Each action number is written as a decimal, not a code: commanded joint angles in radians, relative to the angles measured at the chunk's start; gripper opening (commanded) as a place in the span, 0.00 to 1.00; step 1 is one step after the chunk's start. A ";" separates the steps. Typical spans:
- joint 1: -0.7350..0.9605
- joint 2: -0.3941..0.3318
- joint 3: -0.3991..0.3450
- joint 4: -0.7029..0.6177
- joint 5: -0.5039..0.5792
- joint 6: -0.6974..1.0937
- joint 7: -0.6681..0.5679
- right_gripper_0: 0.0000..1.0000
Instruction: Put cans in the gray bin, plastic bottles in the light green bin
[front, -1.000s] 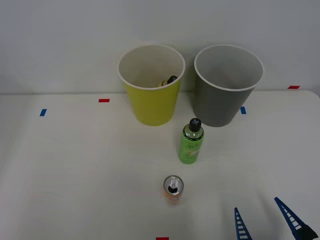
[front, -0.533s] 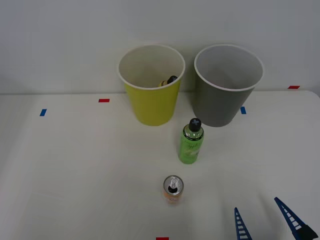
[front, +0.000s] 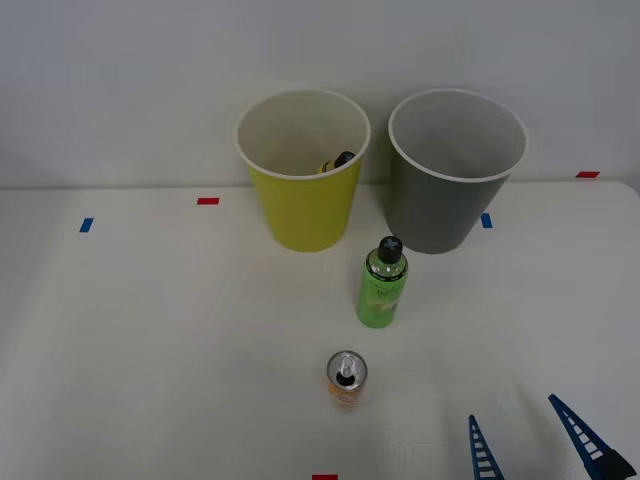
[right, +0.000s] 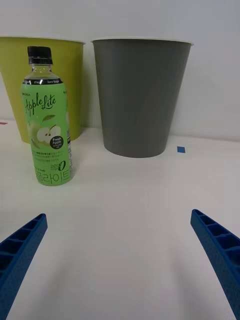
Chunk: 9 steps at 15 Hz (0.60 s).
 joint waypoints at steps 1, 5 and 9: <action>0.000 0.000 0.000 0.000 0.000 0.000 0.000 1.00; 0.000 0.000 0.000 0.000 0.000 0.000 0.000 1.00; 0.000 0.000 0.000 0.000 0.000 0.000 0.000 1.00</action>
